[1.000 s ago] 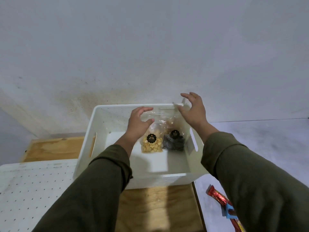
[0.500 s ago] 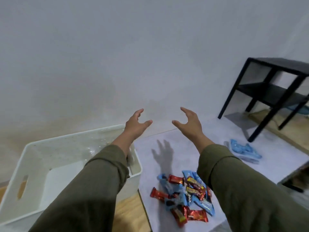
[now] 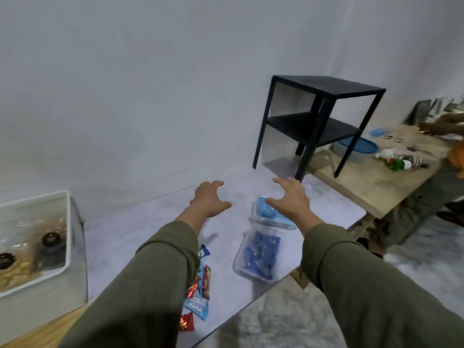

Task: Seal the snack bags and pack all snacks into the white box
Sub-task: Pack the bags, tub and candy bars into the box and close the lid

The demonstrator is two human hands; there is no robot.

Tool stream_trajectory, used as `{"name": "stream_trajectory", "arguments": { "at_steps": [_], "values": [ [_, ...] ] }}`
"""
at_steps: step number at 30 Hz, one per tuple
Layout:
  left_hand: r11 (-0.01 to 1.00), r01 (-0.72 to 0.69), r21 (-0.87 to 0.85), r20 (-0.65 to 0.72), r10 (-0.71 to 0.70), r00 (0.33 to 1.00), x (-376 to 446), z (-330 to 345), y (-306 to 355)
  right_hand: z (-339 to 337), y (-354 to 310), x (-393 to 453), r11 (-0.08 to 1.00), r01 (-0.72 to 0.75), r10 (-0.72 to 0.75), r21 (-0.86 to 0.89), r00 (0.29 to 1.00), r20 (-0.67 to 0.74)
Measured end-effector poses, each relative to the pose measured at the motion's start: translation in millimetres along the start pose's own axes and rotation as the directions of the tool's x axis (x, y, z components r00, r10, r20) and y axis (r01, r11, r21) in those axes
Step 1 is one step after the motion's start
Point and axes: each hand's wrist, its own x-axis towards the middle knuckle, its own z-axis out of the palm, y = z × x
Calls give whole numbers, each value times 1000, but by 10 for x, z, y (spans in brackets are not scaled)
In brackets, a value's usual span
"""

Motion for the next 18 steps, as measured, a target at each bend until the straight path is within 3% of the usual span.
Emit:
{"name": "stream_trajectory", "arguments": {
  "at_steps": [10, 18],
  "values": [
    [984, -9, 178, 153, -18, 988, 513, 802, 425, -19, 907, 328, 997, -78, 78, 2, 994, 80],
    [981, -50, 186, 263, -1, 965, 1051, 1114, 512, 213, 1208, 807, 997, -65, 70, -36, 977, 204]
  ]
}}
